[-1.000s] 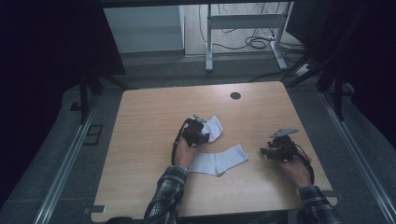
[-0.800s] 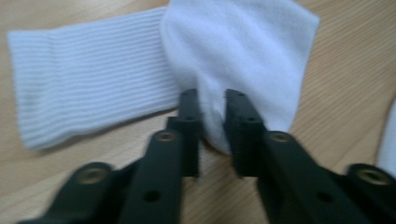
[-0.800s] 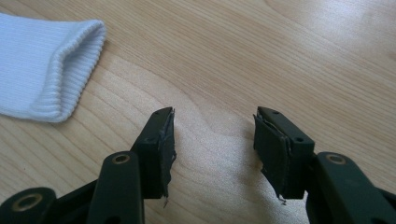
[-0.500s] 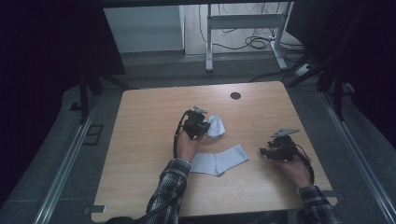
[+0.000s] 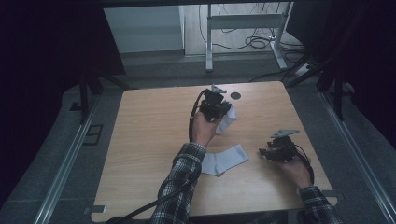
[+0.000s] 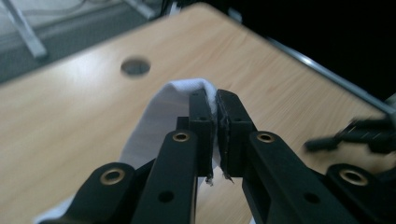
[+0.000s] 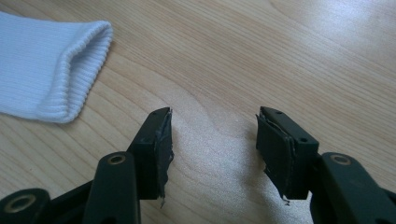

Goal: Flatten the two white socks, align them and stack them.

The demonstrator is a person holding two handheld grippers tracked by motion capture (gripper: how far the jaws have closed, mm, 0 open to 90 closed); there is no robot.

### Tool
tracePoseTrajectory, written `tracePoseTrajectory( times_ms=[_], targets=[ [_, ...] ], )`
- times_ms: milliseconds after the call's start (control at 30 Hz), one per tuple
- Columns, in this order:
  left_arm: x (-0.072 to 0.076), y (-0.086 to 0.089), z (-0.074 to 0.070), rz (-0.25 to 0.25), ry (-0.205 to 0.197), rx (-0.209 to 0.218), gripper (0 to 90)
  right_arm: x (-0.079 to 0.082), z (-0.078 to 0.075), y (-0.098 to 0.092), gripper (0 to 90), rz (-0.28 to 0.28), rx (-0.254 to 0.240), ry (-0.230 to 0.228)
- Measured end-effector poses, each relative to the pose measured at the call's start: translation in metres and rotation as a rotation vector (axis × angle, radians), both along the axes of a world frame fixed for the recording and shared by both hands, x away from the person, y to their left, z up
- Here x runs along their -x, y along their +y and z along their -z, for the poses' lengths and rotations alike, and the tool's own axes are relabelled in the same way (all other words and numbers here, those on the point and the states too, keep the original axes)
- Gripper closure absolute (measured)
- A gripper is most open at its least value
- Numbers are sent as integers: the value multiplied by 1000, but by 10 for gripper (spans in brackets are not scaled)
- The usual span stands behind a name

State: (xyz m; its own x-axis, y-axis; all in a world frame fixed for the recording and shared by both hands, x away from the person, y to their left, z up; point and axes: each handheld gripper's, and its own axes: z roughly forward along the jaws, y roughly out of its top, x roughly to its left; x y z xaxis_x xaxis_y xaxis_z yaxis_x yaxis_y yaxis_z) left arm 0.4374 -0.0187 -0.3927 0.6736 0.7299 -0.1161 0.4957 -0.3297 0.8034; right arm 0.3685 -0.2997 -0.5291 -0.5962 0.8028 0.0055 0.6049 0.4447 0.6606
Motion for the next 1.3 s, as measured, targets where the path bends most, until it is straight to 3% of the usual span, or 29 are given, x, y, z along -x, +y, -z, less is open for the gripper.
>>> tracePoseTrajectory(
  times_ms=[133, 167, 267, 300, 400, 433, 467, 500, 533, 600, 633, 867, 1100, 1133, 1233, 1300],
  targets=[
    [8, -3, -37, 18, -75, 49, 852, 0, 0, 0, 453, -2, -3, 1],
    [14, 2, -52, 24, -109, 59, 852, 0, 0, 0, 453, 0, -5, 2],
    [19, 10, -58, 16, -127, 62, 851, 0, 0, 0, 453, 0, -4, 2],
    [21, 21, -56, 5, -106, 40, 850, 0, 0, 0, 452, 0, -1, 0],
    [20, 36, -36, -6, -46, 22, 846, 0, 0, 0, 452, -1, 2, -1],
    [20, 36, -36, -6, -46, 22, 846, 0, 0, 0, 452, -3, 2, 0],
    [18, 47, -17, -13, -1, 11, 846, 0, 0, 0, 452, -2, 1, 1],
    [18, 47, -17, -13, -1, 11, 845, 0, 0, 0, 452, 0, 0, 0],
    [16, 58, 2, -20, 39, 3, 844, 0, 0, 0, 452, 1, 0, 0],
    [17, 68, 20, -34, 65, -27, 844, 0, 0, 0, 451, 2, 0, -1],
    [17, 68, 20, -34, 65, -27, 844, 0, 0, 0, 451, 2, -1, -1],
    [23, 111, 68, -119, 112, -129, 839, 0, 0, 0, 448, 3, 0, -2],
    [27, 137, 93, -178, 130, -192, 830, 1, 1, 1, 436, 3, -3, -6],
    [28, 143, 101, -188, 135, -221, 827, 1, 1, 1, 432, 1, -4, -7],
    [30, 150, 112, -208, 137, -250, 816, 1, 1, 1, 417, -3, -7, -10],
    [30, 152, 115, -216, 139, -250, 797, 1, 1, 1, 415, -3, -6, -9]
  ],
)
